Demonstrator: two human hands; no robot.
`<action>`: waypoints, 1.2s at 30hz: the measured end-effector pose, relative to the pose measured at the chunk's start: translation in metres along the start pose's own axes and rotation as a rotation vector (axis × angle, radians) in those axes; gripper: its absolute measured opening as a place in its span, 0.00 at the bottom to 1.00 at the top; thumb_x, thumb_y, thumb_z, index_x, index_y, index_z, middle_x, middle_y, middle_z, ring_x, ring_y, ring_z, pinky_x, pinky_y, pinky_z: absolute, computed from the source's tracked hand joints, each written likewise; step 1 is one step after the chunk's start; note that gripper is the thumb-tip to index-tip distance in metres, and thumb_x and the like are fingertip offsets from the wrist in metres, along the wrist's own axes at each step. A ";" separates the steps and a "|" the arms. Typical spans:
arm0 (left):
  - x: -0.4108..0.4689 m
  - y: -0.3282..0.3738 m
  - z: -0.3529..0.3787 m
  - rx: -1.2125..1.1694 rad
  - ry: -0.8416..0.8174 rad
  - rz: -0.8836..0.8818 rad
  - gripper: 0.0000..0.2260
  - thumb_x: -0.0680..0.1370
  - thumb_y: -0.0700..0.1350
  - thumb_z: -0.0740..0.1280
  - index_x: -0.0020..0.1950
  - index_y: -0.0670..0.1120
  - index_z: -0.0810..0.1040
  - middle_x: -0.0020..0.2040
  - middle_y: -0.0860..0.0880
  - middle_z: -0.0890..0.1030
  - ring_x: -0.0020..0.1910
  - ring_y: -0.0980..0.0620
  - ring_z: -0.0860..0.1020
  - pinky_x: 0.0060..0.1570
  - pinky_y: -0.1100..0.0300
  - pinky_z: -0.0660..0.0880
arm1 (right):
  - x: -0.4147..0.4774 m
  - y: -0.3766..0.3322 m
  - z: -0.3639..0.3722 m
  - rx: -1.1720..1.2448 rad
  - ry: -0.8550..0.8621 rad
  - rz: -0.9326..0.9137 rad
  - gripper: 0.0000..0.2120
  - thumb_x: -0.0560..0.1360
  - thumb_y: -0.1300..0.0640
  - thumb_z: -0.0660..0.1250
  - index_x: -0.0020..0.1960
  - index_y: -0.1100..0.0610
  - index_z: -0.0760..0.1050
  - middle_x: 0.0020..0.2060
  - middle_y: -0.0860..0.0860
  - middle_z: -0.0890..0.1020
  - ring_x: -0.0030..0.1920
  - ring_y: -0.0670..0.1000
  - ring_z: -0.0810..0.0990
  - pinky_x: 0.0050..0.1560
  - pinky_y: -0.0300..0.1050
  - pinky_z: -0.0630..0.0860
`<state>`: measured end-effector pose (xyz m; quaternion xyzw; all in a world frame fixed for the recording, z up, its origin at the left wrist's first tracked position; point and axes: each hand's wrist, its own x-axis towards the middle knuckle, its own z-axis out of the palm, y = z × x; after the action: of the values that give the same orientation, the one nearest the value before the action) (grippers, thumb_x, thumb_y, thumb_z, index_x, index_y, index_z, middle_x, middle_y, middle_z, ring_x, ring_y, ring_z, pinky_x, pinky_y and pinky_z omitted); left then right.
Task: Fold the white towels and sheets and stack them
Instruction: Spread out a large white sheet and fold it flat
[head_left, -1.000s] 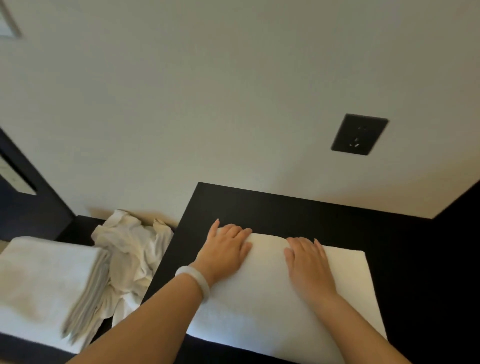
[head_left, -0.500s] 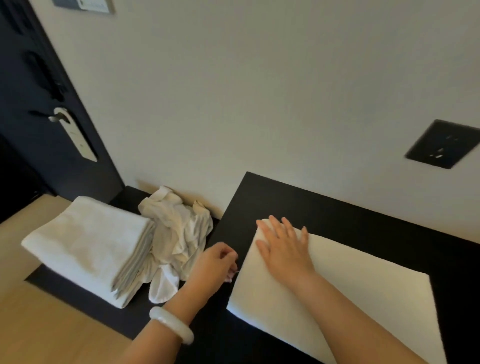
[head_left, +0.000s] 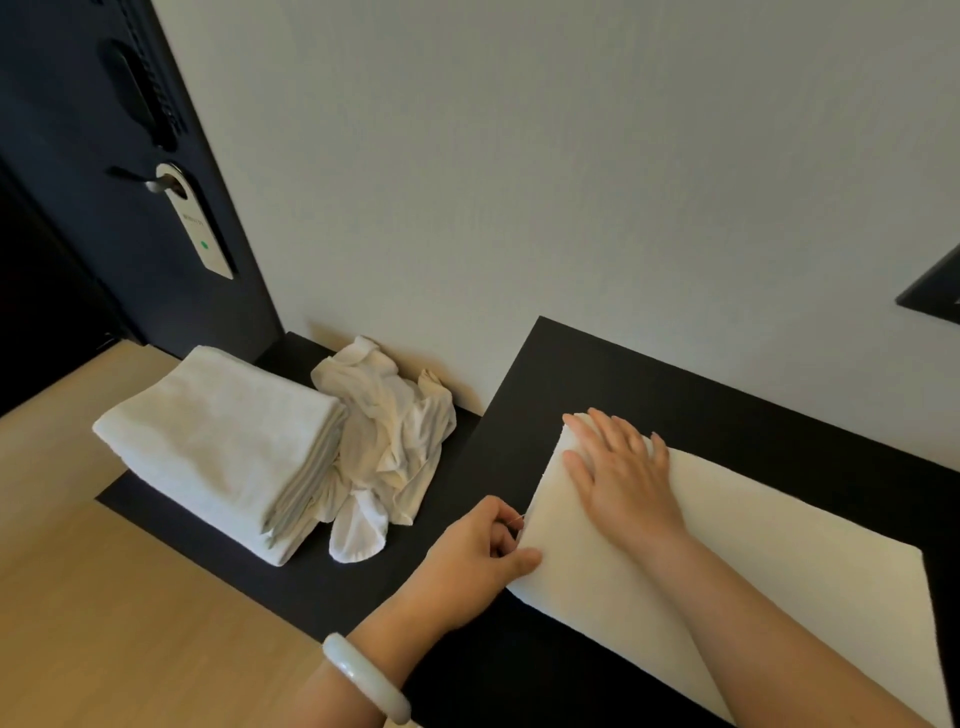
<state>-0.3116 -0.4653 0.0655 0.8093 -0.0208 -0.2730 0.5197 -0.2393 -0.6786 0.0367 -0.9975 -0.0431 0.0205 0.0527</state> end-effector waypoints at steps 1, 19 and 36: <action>0.002 0.000 0.000 0.024 0.007 -0.009 0.10 0.77 0.52 0.70 0.55 0.57 0.72 0.36 0.58 0.78 0.40 0.59 0.78 0.54 0.56 0.77 | 0.000 0.001 0.001 0.011 0.015 -0.004 0.24 0.82 0.42 0.40 0.77 0.38 0.53 0.77 0.45 0.60 0.77 0.49 0.57 0.76 0.62 0.50; 0.045 0.037 0.094 1.047 0.052 0.616 0.29 0.81 0.58 0.37 0.81 0.50 0.44 0.81 0.47 0.41 0.78 0.46 0.34 0.75 0.42 0.32 | -0.097 0.027 -0.016 0.252 0.133 0.292 0.26 0.84 0.50 0.46 0.80 0.47 0.44 0.80 0.46 0.48 0.78 0.42 0.39 0.77 0.45 0.35; 0.095 0.085 0.124 1.183 0.058 0.652 0.27 0.82 0.60 0.38 0.81 0.53 0.43 0.81 0.51 0.41 0.79 0.48 0.37 0.75 0.42 0.34 | -0.103 0.115 -0.019 0.005 0.038 0.220 0.27 0.83 0.43 0.43 0.80 0.46 0.46 0.80 0.46 0.48 0.79 0.45 0.40 0.77 0.51 0.34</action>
<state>-0.2671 -0.6376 0.0588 0.9170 -0.3957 -0.0231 0.0452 -0.3308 -0.8039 0.0471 -0.9962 0.0677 0.0073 0.0535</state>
